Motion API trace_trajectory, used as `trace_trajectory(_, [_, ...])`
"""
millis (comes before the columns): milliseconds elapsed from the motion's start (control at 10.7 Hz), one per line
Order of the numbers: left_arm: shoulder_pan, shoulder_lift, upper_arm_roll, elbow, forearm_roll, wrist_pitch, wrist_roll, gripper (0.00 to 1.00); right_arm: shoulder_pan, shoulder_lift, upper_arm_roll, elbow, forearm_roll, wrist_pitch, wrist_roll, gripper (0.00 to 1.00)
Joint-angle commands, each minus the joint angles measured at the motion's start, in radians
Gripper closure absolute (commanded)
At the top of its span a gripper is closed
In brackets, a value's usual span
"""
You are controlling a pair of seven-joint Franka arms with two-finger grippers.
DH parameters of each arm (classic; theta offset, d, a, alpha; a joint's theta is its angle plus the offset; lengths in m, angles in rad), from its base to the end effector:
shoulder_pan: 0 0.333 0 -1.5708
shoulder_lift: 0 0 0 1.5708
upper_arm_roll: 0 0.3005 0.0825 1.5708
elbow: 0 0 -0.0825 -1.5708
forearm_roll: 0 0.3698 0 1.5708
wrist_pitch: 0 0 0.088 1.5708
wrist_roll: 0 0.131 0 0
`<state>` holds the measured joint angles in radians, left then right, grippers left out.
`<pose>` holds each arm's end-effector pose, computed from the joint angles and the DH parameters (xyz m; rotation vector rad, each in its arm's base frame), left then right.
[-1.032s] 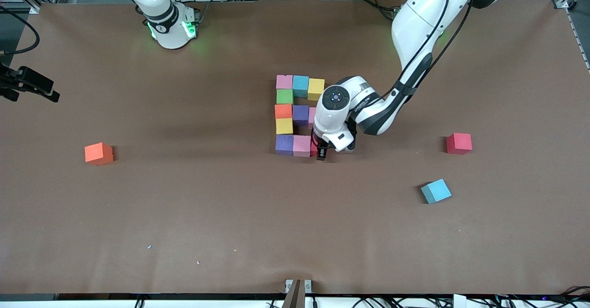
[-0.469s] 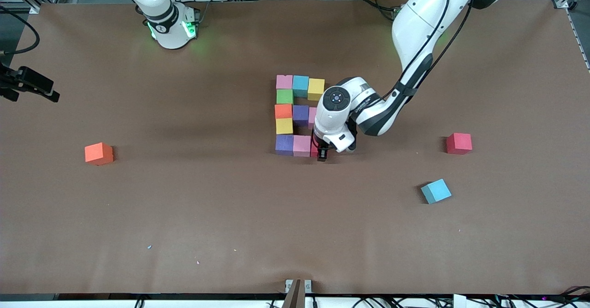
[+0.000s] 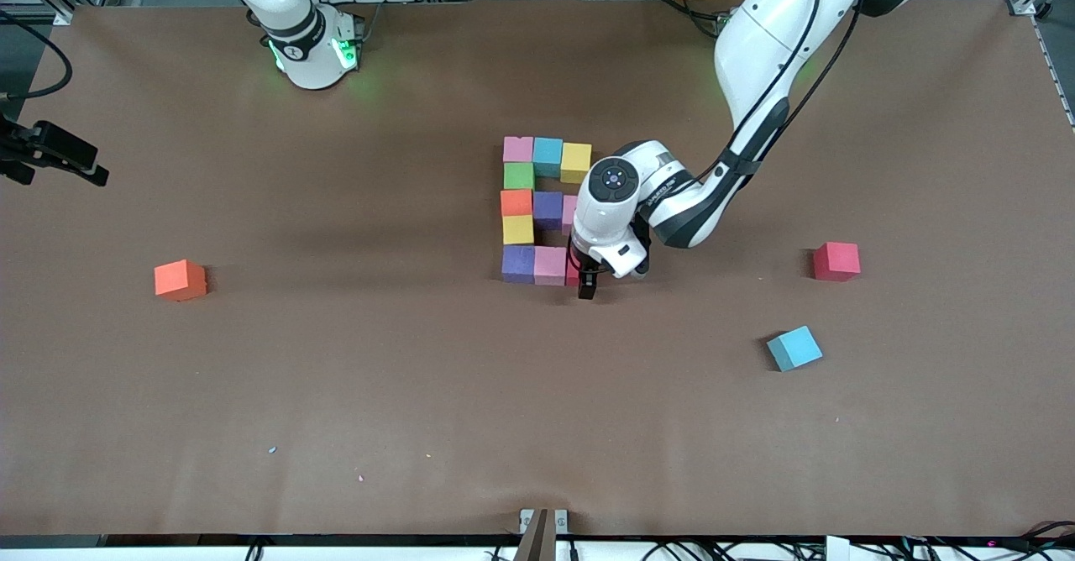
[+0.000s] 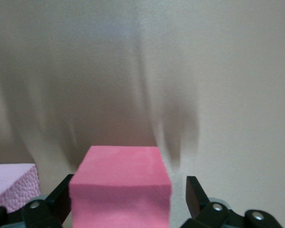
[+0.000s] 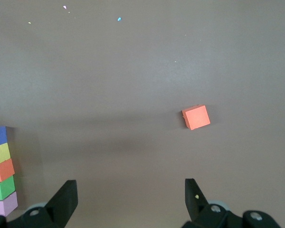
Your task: Arrange 11 blocks into digit 3
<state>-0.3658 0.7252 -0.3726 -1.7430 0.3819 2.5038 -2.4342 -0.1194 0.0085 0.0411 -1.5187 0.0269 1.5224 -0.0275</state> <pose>0.4982 -0.4279 0.1654 2.2256 2.0657 -0.0012 0.5369 -0.0386 0.6000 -3.1132 0.0772 0.0052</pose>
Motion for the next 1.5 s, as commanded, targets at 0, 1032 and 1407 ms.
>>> trace_trajectory(0, [0.002, -0.074, -0.003, -0.003, 0.015, -0.093, -0.022, 0.0, -0.017, -0.01, 0.014, -0.005, 0.019, -0.004, 0.014, 0.0])
trace_trajectory(1032, [0.329, -0.554, -0.039, 0.003, -0.168, -0.531, 0.529, 0.0, 0.027, -0.016, 0.023, -0.006, -0.047, -0.002, 0.023, 0.0])
trace_trajectory(1407, [0.436, -0.628, -0.026, 0.126, -0.259, -0.785, 0.958, 0.0, 0.027, -0.016, 0.023, -0.006, -0.045, -0.005, 0.024, 0.0])
